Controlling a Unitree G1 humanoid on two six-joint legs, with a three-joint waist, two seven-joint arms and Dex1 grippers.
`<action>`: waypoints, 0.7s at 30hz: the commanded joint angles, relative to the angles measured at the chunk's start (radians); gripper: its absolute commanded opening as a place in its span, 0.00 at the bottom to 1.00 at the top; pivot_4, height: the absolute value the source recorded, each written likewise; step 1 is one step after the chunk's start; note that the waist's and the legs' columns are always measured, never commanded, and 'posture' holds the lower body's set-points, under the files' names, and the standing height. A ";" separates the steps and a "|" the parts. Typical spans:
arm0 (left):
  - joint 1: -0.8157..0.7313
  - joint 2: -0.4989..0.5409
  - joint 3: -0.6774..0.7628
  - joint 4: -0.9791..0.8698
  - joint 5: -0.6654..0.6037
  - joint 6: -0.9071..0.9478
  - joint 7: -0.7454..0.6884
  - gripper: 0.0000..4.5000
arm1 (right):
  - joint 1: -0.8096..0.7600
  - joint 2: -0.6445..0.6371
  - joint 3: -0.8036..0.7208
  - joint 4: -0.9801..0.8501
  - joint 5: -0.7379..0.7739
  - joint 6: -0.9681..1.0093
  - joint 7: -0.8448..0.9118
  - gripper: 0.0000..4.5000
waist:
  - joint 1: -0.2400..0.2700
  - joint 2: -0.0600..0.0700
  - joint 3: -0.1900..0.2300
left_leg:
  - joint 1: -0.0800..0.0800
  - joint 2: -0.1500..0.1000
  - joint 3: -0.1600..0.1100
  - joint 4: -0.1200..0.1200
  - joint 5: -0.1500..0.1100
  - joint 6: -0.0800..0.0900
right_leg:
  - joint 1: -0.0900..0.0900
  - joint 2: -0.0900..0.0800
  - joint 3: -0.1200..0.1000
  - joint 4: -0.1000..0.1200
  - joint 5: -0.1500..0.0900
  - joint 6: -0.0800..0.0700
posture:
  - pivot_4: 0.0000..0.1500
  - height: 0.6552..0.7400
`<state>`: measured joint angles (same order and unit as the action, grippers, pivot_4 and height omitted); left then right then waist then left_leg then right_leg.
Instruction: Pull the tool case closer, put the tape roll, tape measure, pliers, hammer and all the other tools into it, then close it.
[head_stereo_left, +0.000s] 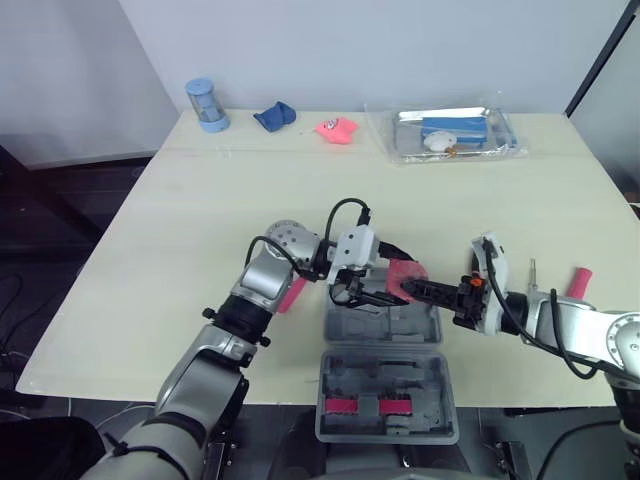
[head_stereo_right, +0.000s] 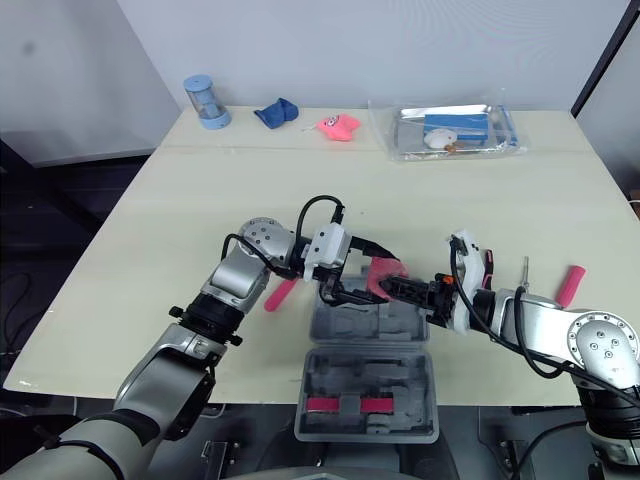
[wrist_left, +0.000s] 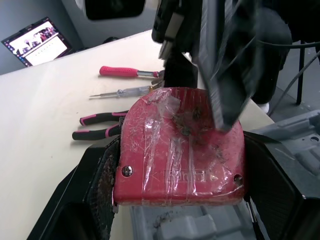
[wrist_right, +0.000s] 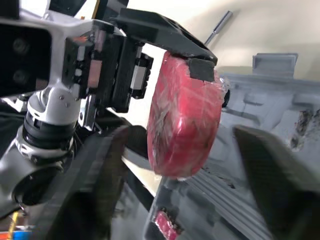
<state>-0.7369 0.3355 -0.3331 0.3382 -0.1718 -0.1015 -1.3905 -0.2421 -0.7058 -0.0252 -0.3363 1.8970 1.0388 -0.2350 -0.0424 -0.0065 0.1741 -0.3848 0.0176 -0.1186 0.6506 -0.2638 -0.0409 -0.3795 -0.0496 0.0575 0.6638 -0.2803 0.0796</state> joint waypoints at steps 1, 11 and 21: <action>-0.017 -0.009 0.015 -0.011 -0.020 -0.002 -0.002 0.68 | -0.007 -0.013 0.009 -0.013 0.070 -0.033 -0.026 0.23 | -0.001 0.000 0.000 | 0.000 0.000 0.000 0.000 0.000 0.000 | 0.000 0.000 0.000 0.000 0.000 0.000 | 1.00 1.00; 0.027 0.046 0.069 -0.102 -0.152 0.094 -0.103 1.00 | 0.141 -0.138 -0.100 0.008 0.075 0.008 0.146 0.11 | 0.002 0.000 0.000 | -0.001 0.000 -0.001 0.000 0.000 0.000 | 0.000 0.000 -0.001 -0.001 0.000 0.000 | 1.00 1.00; 0.184 0.294 0.088 -0.381 -0.367 0.258 -0.224 1.00 | 0.389 -0.248 -0.197 0.139 -0.200 0.082 0.430 0.11 | 0.000 0.000 0.000 | 0.000 0.001 -0.001 0.000 0.000 0.000 | 0.000 0.001 -0.001 0.000 0.000 0.000 | 1.00 1.00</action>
<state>-0.5666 0.5993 -0.2547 0.0298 -0.4862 0.1336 -1.5649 0.1437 -0.9482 -0.2009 -0.2055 1.7371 1.1138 0.1481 -0.0426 -0.0061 0.1741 -0.3840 0.0184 -0.1192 0.6498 -0.2639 -0.0408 -0.3790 -0.0491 0.0570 0.6635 -0.2805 0.0793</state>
